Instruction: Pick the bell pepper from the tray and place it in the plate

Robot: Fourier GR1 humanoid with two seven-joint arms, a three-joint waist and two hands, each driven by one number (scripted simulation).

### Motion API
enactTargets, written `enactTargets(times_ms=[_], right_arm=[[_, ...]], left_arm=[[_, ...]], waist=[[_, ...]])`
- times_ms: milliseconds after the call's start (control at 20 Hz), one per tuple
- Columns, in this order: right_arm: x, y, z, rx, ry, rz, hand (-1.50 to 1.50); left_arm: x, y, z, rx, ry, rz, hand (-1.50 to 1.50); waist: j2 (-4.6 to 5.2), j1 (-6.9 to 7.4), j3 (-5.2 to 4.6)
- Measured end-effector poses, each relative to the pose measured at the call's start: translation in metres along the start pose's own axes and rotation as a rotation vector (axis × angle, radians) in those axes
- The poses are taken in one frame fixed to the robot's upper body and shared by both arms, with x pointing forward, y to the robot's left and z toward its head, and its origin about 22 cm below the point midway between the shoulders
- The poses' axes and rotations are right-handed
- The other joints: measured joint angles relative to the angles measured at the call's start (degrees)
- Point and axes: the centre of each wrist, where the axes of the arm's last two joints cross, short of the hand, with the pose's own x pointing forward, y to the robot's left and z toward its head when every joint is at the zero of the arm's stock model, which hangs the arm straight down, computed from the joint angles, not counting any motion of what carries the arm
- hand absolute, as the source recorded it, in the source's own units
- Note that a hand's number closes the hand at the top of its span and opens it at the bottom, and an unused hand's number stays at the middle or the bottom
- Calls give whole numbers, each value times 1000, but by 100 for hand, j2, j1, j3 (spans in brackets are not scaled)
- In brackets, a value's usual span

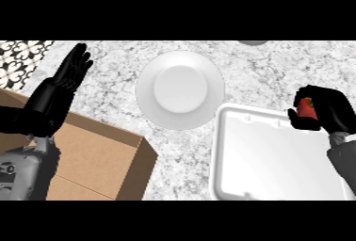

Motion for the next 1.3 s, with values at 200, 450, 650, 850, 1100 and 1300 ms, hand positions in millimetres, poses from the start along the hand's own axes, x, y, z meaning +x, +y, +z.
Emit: enactTargets(times_ms=[200,450,650,850,1100,1300], right_arm=[[3,-36,-28,62,-221,78,150],[18,-73,-59,94,-503,-19,150],[33,-91,-79,130,-701,-191,150],[57,-99,-101,189,-840,-318,150],[94,-94,-122,259,-955,-383,150],[138,-84,-132,303,-999,-413,150]], left_arm=[[2,-8,-5,-25,-13,3,0],[1,-6,-6,-17,-1,4,0],[-3,-4,-6,-2,11,3,0],[-6,0,-6,14,23,-4,0],[-11,4,-4,41,30,-16,0],[-13,11,1,51,44,-13,0]], waist=[[39,113,21],[0,40,29],[-39,-90,22],[-72,-200,12],[-118,-360,11],[-153,-456,1]])
